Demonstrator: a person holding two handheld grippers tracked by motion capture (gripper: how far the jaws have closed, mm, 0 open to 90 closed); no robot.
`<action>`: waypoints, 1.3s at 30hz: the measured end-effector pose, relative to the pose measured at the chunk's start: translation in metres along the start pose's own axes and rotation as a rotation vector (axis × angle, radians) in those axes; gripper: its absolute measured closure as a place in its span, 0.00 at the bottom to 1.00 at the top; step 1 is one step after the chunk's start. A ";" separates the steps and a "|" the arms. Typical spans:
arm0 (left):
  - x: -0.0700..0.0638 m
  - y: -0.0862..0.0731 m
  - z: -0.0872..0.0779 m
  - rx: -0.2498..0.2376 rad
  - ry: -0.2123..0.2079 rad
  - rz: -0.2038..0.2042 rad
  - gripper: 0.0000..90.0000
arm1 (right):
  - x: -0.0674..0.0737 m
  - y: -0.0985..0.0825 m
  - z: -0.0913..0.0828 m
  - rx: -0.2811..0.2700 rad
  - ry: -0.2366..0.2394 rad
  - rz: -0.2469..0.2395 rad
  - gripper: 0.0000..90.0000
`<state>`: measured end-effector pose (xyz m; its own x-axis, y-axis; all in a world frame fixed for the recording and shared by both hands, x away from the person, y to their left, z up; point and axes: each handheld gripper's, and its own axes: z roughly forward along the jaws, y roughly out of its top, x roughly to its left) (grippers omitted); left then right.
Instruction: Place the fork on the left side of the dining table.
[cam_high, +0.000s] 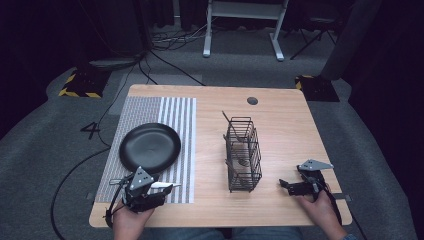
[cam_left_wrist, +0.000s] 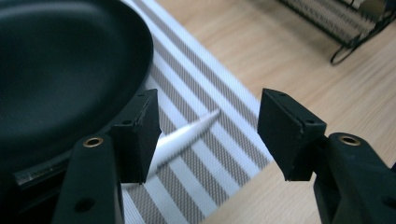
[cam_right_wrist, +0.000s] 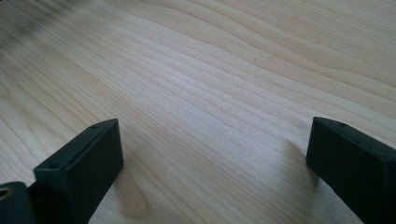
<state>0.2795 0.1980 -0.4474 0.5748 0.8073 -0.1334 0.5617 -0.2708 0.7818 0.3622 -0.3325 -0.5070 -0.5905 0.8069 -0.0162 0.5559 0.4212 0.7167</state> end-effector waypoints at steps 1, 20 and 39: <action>0.001 0.005 -0.001 -0.012 -0.004 0.006 0.44 | 0.000 0.000 0.000 0.000 -0.003 0.003 0.04; 0.002 0.098 -0.004 -0.073 -0.038 0.037 0.44 | 0.001 0.000 0.000 -0.002 -0.004 0.005 0.05; 0.004 0.151 0.016 -0.136 -0.043 0.057 0.45 | 0.001 0.000 0.000 -0.005 -0.001 0.003 0.06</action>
<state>0.3760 0.1515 -0.3399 0.6300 0.7687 -0.1103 0.4434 -0.2395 0.8637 0.3615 -0.3319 -0.5069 -0.5881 0.8087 -0.0146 0.5549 0.4166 0.7201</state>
